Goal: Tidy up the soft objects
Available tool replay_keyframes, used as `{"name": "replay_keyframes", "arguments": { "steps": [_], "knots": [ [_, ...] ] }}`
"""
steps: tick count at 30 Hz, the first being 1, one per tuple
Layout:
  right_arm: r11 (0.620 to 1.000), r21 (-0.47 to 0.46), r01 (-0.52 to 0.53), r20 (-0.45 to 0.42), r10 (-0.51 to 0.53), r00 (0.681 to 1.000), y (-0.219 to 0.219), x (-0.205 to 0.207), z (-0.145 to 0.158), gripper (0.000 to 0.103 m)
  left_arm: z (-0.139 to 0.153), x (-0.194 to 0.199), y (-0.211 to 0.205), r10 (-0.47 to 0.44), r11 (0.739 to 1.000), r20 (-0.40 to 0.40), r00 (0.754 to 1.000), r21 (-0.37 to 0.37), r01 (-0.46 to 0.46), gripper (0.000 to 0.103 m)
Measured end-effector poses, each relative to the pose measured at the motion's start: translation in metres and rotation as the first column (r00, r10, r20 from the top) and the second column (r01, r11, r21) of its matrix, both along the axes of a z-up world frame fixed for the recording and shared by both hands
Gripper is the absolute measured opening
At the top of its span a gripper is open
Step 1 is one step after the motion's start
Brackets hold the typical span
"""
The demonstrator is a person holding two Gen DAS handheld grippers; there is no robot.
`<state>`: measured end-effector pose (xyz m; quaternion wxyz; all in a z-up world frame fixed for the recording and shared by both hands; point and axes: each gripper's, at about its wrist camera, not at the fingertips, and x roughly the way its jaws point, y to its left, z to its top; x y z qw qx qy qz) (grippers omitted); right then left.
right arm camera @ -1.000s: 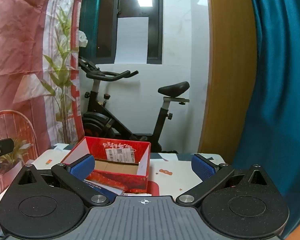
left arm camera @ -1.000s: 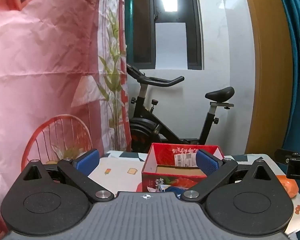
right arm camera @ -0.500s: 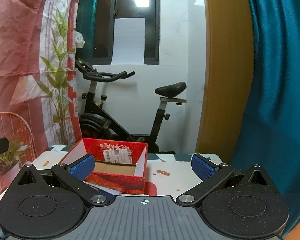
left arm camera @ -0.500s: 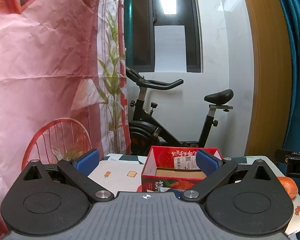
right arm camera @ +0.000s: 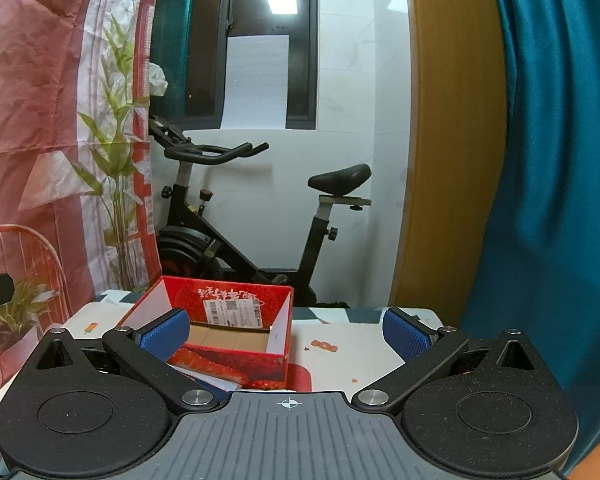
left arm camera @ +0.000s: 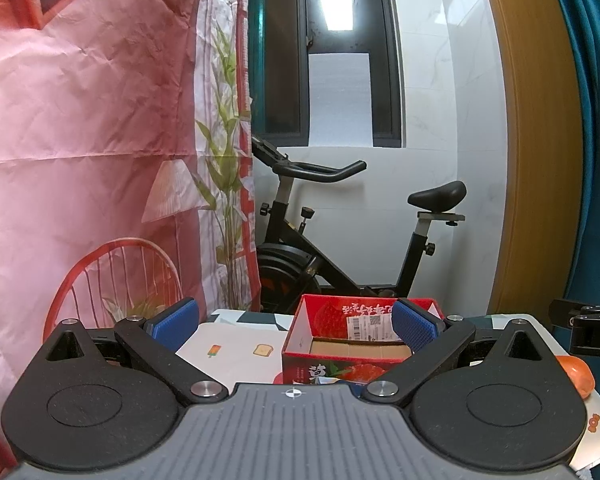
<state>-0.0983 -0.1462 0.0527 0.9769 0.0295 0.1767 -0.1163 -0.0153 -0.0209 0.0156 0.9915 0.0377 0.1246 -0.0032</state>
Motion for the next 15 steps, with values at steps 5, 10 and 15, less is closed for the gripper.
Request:
{"name": "replay_keyframes", "arguments": {
  "steps": [5,10,15],
  "knots": [
    [1.0,0.0,0.001,0.0,-0.001,1.0,0.0011,-0.0002,-0.0001,0.103,-0.0009,0.0011,0.002,-0.001,1.0,-0.002,1.0,-0.001,0.001,0.103],
    [1.0,0.004,0.006,-0.004,-0.006,1.0,-0.0038,0.0015,-0.0008,0.103,-0.002,0.0027,0.0036,0.0,1.0,-0.003,1.0,-0.003,0.0,0.103],
    [1.0,0.004,0.007,-0.006,-0.007,1.0,-0.0058,0.0012,-0.0014,0.103,-0.0027,0.0034,0.0031,-0.001,1.0,-0.003,1.0,-0.003,0.001,0.103]
  ]
}}
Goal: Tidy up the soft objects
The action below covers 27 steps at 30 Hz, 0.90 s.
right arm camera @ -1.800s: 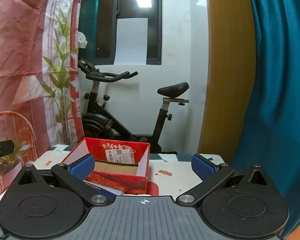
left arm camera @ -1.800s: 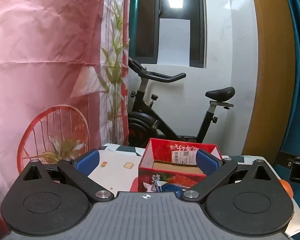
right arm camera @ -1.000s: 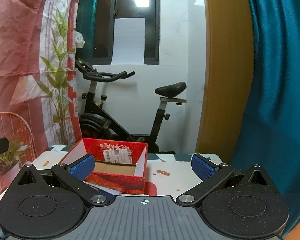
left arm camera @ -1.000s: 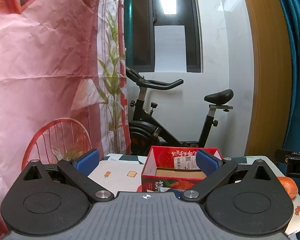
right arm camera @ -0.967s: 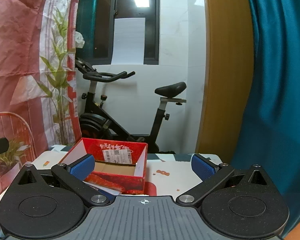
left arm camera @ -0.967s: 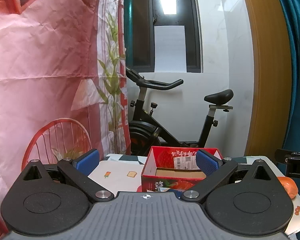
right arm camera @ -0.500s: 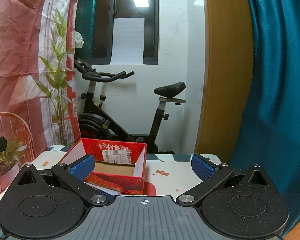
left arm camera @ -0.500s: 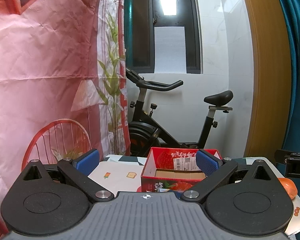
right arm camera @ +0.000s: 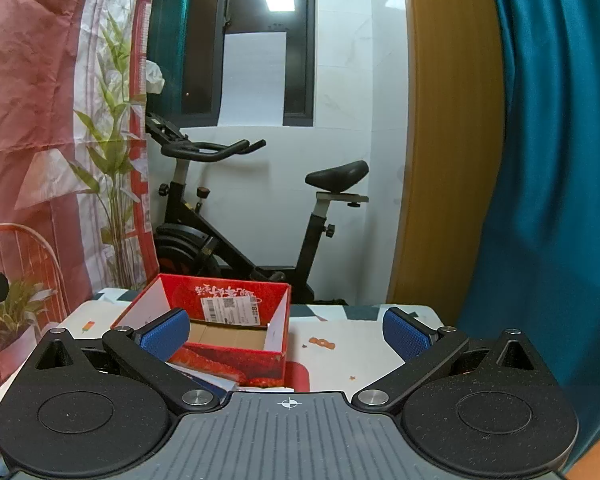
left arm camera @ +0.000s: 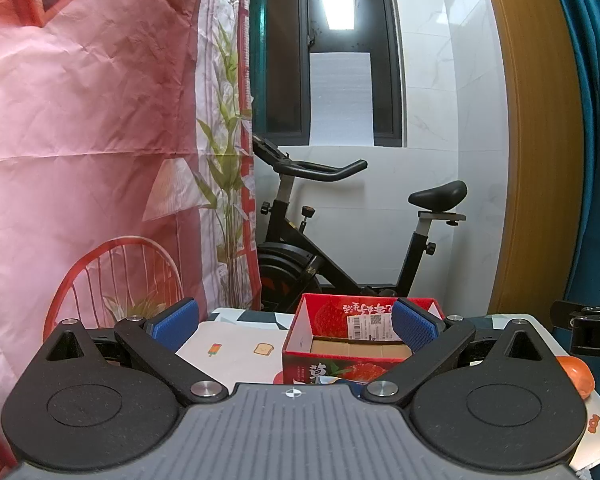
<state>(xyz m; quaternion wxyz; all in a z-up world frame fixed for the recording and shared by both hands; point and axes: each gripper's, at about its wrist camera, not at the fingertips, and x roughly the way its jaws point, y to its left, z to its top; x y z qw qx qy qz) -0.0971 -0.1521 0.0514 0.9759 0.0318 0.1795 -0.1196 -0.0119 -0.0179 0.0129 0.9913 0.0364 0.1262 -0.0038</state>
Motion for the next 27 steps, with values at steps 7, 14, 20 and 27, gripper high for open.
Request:
{"name": "replay_keyframes", "arguments": {
  "steps": [7,14,20,27],
  "knots": [
    [1.0,-0.004,0.002,-0.004,-0.002,1.0,0.0029,0.0007,-0.0002,0.103,0.0006,0.0004,0.0011,0.001,1.0,0.001,1.0,-0.003,-0.001,0.103],
    [1.0,-0.007,0.006,-0.006,-0.006,1.0,0.0046,0.0001,-0.0004,0.103,-0.0025,0.0019,0.0017,-0.002,1.0,0.002,1.0,-0.005,0.002,0.103],
    [1.0,-0.004,0.007,-0.006,-0.007,1.0,0.0036,0.0,-0.0004,0.103,-0.0029,0.0024,0.001,-0.002,1.0,-0.002,1.0,-0.006,0.002,0.103],
    [1.0,0.009,0.015,0.005,-0.015,1.0,0.0014,-0.0026,-0.0008,0.103,-0.0031,0.0005,0.0023,-0.011,1.0,-0.004,1.0,-0.013,0.011,0.103]
  ]
}}
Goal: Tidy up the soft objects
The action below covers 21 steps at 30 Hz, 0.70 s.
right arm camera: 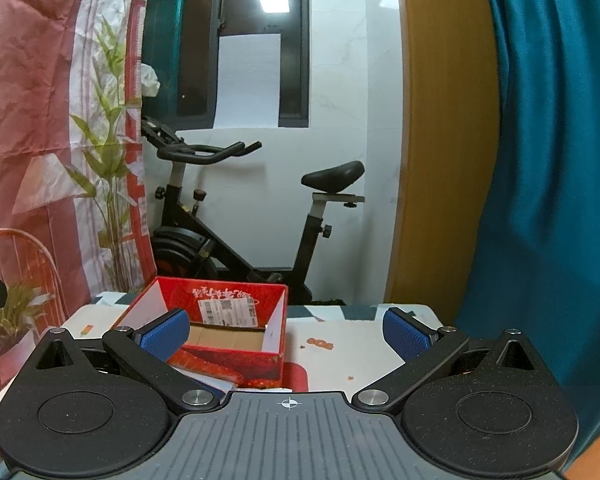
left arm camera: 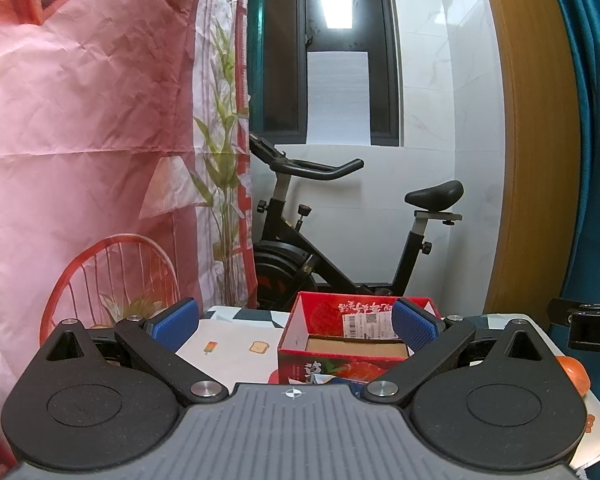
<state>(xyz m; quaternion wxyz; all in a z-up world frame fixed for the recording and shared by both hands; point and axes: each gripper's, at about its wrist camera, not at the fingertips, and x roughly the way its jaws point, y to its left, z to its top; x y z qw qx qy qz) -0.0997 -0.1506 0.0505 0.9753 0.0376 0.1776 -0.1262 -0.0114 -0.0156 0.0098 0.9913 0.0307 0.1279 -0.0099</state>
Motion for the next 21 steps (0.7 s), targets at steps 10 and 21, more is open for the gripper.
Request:
{"name": "replay_keyframes", "arguments": {
  "steps": [10,21],
  "knots": [
    [1.0,0.024,0.001,-0.005,-0.001,1.0,-0.002,-0.001,0.0,0.103,0.002,-0.001,0.001,-0.003,1.0,-0.014,1.0,-0.007,0.003,0.103],
    [0.996,0.053,-0.074,0.039,0.072,0.997,-0.012,0.021,-0.006,0.103,-0.007,0.025,0.0,0.0,1.0,-0.083,0.997,0.031,0.003,0.103]
  ]
}}
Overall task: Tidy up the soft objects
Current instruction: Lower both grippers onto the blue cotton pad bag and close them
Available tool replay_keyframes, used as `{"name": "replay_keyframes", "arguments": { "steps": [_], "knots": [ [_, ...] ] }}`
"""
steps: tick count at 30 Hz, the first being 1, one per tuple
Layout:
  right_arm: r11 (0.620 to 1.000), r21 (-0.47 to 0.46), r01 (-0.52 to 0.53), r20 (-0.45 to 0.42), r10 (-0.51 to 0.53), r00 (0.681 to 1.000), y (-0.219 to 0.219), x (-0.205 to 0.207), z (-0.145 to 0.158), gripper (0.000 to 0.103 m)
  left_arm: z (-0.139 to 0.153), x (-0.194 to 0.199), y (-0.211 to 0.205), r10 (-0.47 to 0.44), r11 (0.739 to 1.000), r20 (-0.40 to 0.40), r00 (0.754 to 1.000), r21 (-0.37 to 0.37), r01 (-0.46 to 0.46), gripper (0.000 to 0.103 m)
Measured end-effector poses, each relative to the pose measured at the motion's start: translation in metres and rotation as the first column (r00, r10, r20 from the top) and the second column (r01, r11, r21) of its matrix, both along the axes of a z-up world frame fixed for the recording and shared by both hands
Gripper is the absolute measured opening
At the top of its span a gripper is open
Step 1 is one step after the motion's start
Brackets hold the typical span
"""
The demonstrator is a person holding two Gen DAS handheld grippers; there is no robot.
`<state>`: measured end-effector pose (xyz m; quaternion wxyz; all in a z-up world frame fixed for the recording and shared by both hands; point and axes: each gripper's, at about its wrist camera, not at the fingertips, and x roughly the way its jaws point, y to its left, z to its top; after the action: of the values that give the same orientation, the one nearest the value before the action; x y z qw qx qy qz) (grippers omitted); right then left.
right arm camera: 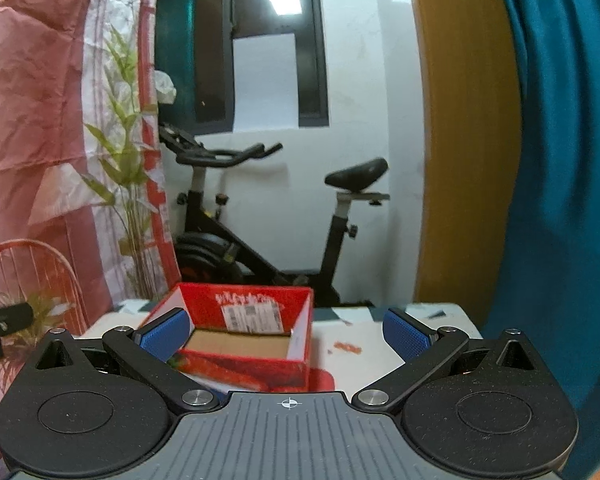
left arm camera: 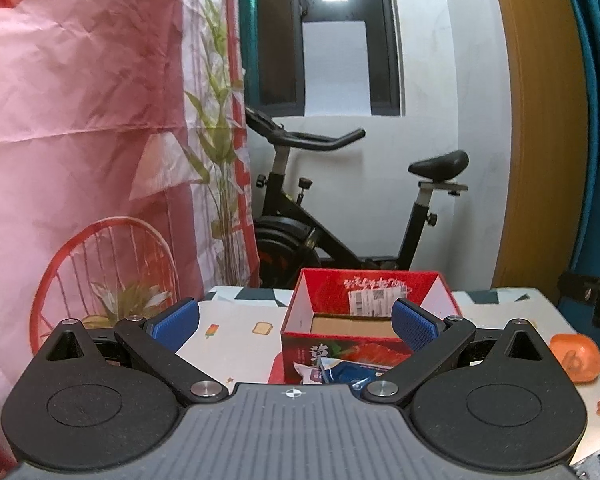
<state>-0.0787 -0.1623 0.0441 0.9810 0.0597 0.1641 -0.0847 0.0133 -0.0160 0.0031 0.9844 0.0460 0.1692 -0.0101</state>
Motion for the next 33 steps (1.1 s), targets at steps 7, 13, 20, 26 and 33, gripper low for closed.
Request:
{"name": "replay_keyframes", "arguments": {
  "steps": [7,13,20,26,33],
  "knots": [
    [1.0,0.01,-0.008,-0.022,0.008,1.0,-0.015,0.041,-0.023,0.103,-0.02,0.031,-0.008,-0.01,0.998,-0.038,0.999,0.067,0.013,0.103],
    [0.999,0.039,-0.01,-0.093,0.014,0.996,-0.023,0.083,-0.068,0.103,-0.049,0.068,0.01,-0.003,0.998,-0.08,0.997,0.068,0.008,0.103],
    [0.99,0.14,-0.009,-0.16,0.032,0.987,-0.027,0.127,-0.117,0.103,-0.087,0.122,0.028,-0.019,1.0,-0.209,0.978,0.007,0.021,0.102],
    [0.99,0.143,-0.015,-0.229,0.048,0.972,-0.023,0.158,-0.148,0.103,-0.109,0.143,0.03,-0.076,0.994,-0.255,0.964,-0.095,0.054,0.101],
    [0.972,0.231,-0.039,-0.286,0.107,0.952,-0.018,0.179,-0.178,0.103,-0.133,0.16,0.013,-0.117,0.993,-0.315,0.942,-0.069,0.1,0.094]
  ]
}}
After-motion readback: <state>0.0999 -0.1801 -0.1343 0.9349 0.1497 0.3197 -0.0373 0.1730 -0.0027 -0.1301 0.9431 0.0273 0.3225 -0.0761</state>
